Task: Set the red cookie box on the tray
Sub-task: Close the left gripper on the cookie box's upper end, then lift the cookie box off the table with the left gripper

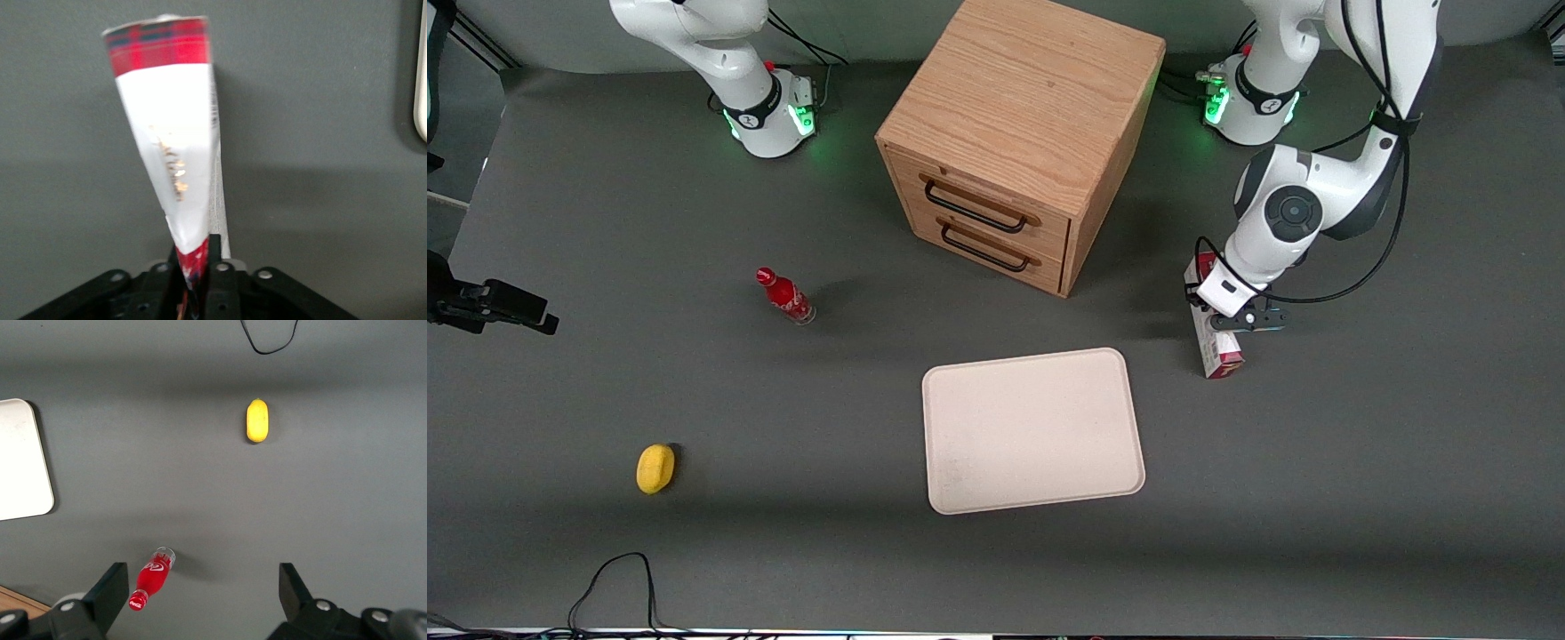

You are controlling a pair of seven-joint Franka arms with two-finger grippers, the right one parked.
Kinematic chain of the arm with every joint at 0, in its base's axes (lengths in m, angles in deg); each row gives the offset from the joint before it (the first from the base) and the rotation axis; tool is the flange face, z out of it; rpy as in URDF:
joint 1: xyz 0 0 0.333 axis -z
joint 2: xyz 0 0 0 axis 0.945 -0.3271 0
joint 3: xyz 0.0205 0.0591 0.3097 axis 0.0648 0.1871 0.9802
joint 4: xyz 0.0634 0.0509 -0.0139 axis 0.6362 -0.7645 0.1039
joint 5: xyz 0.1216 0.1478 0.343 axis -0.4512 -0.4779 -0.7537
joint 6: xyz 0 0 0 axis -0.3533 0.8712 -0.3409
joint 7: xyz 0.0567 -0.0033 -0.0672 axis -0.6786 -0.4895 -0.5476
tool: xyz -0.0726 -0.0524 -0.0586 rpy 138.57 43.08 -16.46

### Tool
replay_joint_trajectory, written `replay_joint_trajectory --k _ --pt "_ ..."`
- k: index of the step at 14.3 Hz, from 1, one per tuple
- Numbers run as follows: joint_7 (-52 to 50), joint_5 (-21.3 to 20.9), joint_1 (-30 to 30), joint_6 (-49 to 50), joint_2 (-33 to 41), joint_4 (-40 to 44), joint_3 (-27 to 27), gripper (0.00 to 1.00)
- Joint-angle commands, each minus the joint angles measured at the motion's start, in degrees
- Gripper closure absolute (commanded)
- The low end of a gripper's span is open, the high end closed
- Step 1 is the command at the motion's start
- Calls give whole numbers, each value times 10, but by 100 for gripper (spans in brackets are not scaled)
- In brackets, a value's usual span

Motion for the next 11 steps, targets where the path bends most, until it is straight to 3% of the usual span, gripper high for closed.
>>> replay_joint_trajectory --k 1,7,9,11 --pt "23 -10 4 101 40 56 13 100" --pt "128 -2 2 381 52 328 60 100" --pt "128 0 3 447 34 422 59 100" --pt "125 29 8 514 -5 526 59 100"
